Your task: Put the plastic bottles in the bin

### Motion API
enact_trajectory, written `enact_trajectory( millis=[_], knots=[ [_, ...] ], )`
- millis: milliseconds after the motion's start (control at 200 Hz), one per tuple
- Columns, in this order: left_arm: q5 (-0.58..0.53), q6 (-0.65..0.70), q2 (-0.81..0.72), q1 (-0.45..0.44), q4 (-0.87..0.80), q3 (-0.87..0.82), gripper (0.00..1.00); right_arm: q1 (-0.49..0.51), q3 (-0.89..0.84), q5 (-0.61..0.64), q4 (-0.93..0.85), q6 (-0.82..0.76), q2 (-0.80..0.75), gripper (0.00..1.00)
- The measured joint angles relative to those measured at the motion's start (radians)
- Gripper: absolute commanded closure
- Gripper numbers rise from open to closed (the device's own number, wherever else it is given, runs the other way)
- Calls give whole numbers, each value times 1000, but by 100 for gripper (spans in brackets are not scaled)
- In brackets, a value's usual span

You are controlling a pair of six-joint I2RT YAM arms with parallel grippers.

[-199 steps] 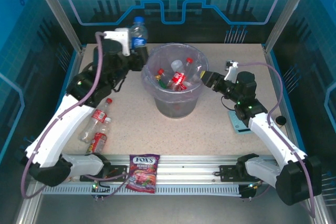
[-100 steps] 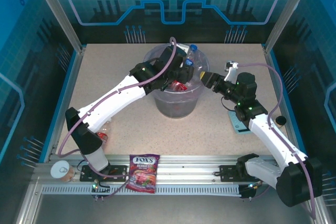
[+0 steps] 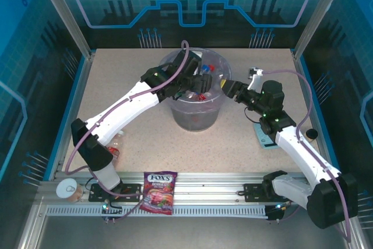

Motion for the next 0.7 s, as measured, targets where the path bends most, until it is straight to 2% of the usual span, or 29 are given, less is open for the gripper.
enact_trajectory(
  millis=[135, 345, 440, 515, 630, 700],
  knots=[
    [26, 2, -10, 19, -13, -4, 11, 10, 0, 4, 13, 0, 10, 42],
    [34, 7, -72, 108, -164, 55, 10, 22, 0, 4, 13, -6, 11, 42],
    [32, 10, -156, 214, -268, 67, 10, 24, 0, 4, 13, -14, 11, 41],
    [29, 19, -240, 337, -341, 41, 9, 24, 0, 4, 13, -23, 11, 41],
    [15, 57, -364, 544, -404, -99, 7, 24, 0, 2, 17, -27, 14, 42],
    [10, 90, -394, 618, -420, -204, 4, 25, 0, -5, 32, -26, 22, 42]
  ],
)
